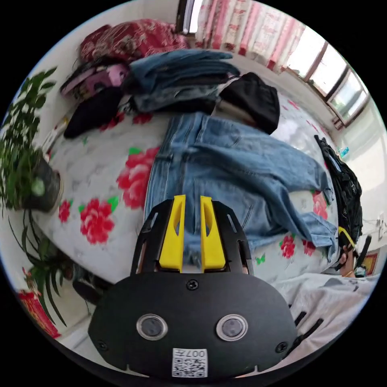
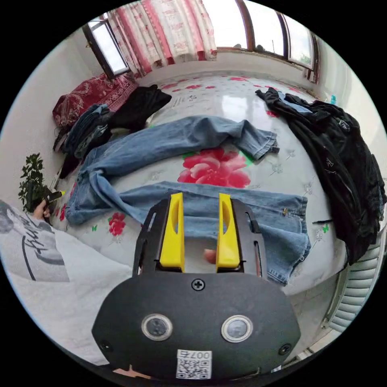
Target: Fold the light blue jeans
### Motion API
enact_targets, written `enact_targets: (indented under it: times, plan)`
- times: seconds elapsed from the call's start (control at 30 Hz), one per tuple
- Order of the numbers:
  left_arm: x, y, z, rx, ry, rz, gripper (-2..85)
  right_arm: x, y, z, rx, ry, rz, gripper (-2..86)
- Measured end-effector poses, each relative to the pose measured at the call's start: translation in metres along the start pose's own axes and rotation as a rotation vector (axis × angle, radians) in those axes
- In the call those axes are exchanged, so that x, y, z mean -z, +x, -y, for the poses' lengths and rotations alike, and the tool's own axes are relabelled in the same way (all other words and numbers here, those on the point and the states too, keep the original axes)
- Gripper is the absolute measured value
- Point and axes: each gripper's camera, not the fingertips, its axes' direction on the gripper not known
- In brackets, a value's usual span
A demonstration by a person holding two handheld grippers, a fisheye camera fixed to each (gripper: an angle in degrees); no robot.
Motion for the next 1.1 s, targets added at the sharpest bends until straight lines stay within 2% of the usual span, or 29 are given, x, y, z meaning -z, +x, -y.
enact_targets:
  times: [0.17, 0.3, 0.37, 0.47, 0.57, 0.63, 0.73, 0.8, 0.87, 1.0, 1.1]
  plan:
    - [-0.001, -0.030, -0.023, 0.122, -0.036, -0.023, 10.4, -0.026, -0.028, -0.012, 0.129, -0.118, -0.040, 11.5]
    - [-0.036, -0.021, -0.010, 0.146, -0.136, -0.039, 12.0, -0.067, -0.036, 0.005, 0.183, -0.243, -0.205, 7.1]
    - [-0.054, -0.014, -0.007, 0.127, -0.210, 0.041, 9.0, -0.075, -0.038, 0.011, 0.196, -0.277, -0.239, 4.7]
    - [-0.051, -0.003, -0.007, -0.030, -0.197, 0.087, 4.8, -0.056, -0.045, 0.020, 0.235, -0.295, -0.237, 1.4]
    - [-0.023, -0.013, -0.010, -0.073, -0.148, 0.091, 1.2, 0.009, -0.049, 0.027, 0.233, -0.186, -0.194, 0.3]
    - [0.011, -0.033, -0.013, -0.028, -0.058, 0.080, 0.1, 0.076, -0.038, 0.046, 0.119, -0.117, -0.137, 0.1]
    - [0.044, -0.053, -0.015, 0.015, 0.052, 0.009, -0.4, 0.156, -0.038, 0.076, 0.097, 0.103, -0.328, 0.1]
    - [0.049, -0.060, -0.015, 0.037, 0.068, -0.029, -0.5, 0.180, -0.031, 0.094, 0.064, 0.234, -0.386, 0.2]
    - [0.045, -0.059, -0.016, 0.046, 0.058, -0.020, -0.5, 0.178, -0.018, 0.107, 0.019, 0.257, -0.365, 0.7]
    - [0.047, -0.054, -0.028, 0.027, 0.067, 0.009, -0.5, 0.148, 0.005, 0.083, 0.006, 0.189, -0.110, 4.0]
    - [0.049, -0.057, -0.038, 0.047, 0.066, 0.000, -0.5, 0.099, 0.010, 0.034, 0.026, 0.040, -0.054, 6.7]
